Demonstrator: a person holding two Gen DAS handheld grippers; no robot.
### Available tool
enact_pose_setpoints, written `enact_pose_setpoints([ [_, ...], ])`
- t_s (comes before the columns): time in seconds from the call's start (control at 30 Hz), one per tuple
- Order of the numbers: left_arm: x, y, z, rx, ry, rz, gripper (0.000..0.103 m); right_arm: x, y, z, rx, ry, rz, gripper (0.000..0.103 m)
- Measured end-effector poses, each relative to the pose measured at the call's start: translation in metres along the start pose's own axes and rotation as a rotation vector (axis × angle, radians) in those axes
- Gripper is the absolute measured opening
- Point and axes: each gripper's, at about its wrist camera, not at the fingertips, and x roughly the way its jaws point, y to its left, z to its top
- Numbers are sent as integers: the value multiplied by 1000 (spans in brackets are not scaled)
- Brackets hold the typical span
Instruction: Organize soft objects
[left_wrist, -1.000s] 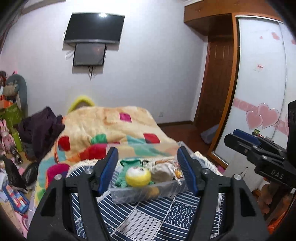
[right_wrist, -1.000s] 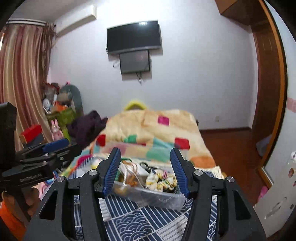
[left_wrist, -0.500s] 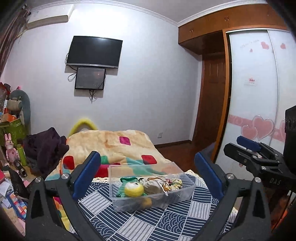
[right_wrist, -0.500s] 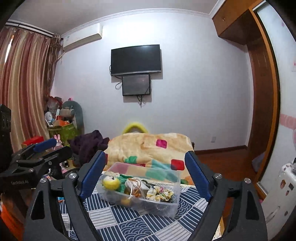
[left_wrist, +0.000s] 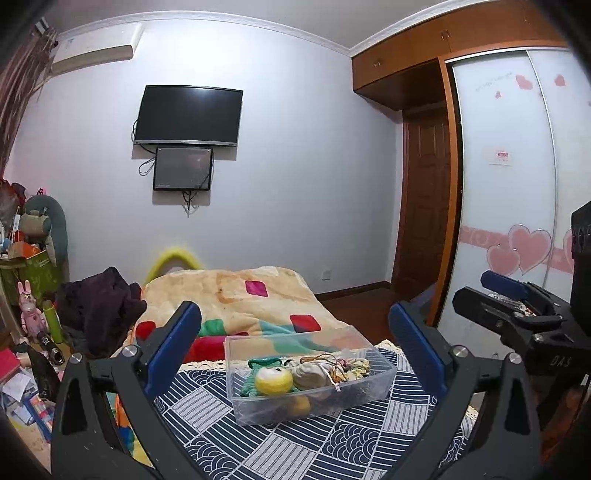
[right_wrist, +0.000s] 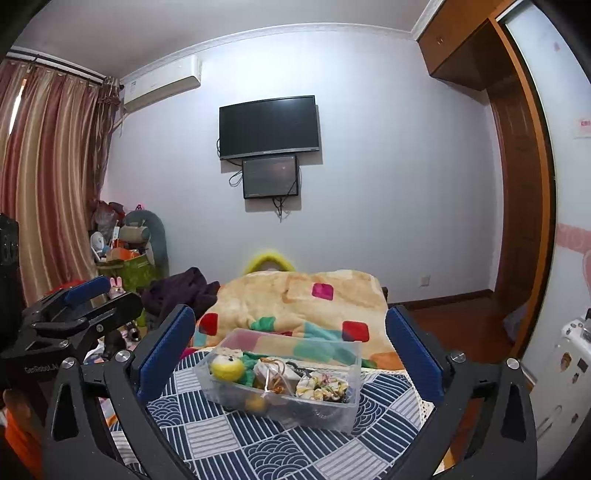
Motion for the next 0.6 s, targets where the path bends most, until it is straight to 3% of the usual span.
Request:
enact_pose_setpoints([
  [0.6,1,1,0,-12,2,-6,103,-2,1,1,-3,0,7,103],
])
